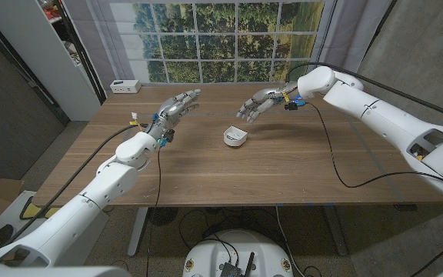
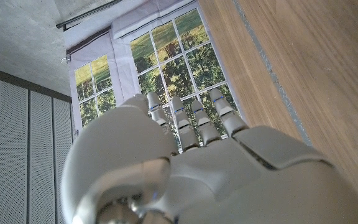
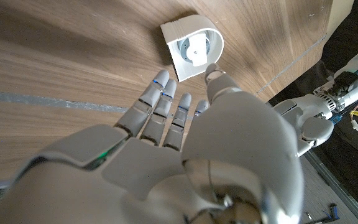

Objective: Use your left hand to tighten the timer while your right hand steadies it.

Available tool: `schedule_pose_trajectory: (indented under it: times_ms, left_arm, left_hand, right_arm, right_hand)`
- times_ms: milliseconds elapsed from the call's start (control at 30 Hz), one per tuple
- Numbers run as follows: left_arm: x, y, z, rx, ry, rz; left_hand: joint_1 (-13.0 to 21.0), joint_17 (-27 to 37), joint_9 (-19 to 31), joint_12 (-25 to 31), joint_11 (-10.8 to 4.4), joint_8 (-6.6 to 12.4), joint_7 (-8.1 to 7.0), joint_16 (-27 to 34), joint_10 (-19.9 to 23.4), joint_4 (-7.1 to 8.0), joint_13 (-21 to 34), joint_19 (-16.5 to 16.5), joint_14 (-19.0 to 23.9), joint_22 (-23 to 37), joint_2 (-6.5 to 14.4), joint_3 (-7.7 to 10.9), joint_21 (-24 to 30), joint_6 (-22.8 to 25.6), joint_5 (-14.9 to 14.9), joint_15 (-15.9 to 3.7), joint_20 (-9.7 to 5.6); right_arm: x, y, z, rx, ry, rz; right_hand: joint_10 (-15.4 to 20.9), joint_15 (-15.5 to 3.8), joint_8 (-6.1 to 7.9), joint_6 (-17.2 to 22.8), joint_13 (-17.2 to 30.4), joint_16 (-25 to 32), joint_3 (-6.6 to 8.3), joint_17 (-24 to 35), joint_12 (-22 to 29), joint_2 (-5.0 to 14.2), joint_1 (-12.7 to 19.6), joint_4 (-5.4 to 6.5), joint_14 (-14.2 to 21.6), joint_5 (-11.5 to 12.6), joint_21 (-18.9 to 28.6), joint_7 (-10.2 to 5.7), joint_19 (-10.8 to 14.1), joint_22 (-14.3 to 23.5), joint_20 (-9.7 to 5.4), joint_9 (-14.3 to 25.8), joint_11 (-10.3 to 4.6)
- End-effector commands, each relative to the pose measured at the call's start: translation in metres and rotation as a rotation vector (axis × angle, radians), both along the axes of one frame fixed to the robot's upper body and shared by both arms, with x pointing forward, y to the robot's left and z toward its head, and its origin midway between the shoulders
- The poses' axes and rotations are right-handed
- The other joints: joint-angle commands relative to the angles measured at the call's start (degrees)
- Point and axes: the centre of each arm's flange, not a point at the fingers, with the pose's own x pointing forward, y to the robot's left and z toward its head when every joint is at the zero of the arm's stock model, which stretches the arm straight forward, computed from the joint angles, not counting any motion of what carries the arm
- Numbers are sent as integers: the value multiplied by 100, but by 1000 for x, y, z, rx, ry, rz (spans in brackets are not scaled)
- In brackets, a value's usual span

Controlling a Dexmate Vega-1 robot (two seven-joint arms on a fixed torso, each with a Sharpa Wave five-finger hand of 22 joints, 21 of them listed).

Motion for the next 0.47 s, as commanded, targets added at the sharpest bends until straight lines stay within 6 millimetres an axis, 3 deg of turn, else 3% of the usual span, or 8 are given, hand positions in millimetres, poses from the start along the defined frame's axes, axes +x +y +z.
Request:
schedule_pose_trajectory:
  times_ms: [33,200,467]
  left_arm:
    - [-7,3,9,34,-50,-30]
    - [-7,9,9,26,-57,-50]
    - [-2,14,10,37,-39,-84]
  left_hand:
    - [-114,-4,8,7,46,-63,12,-3,-32,24,22,53,55,8,-5,93,37,-167,-73,-89,-17]
    - [-177,-6,2,-5,70,-80,34,-22,-57,49,28,36,32,4,17,159,35,-274,-124,-63,-12]
    - [-240,-13,-10,-30,102,-96,68,-64,-110,51,35,2,-39,-4,11,253,27,-416,-179,-34,2]
  right_arm:
    - [-11,-18,9,253,-43,-52]
    - [-15,-23,-1,382,-37,-75]
    - [-17,-32,-22,537,-10,-140]
  right_hand:
    - [-125,-851,-102,-176,-28,-137,-85,-38,-95,-45,-220,85,-218,-33,-36,17,-66,-1,-157,-6,84]
    - [-216,-805,-150,-231,-62,-256,-118,-117,-173,-104,-308,87,-343,-40,-50,-77,-60,-10,-188,-28,116]
    - [-397,-715,-266,-413,-130,-390,-157,-230,-317,-137,-453,114,-445,-47,-72,35,-43,-19,-198,-69,200]
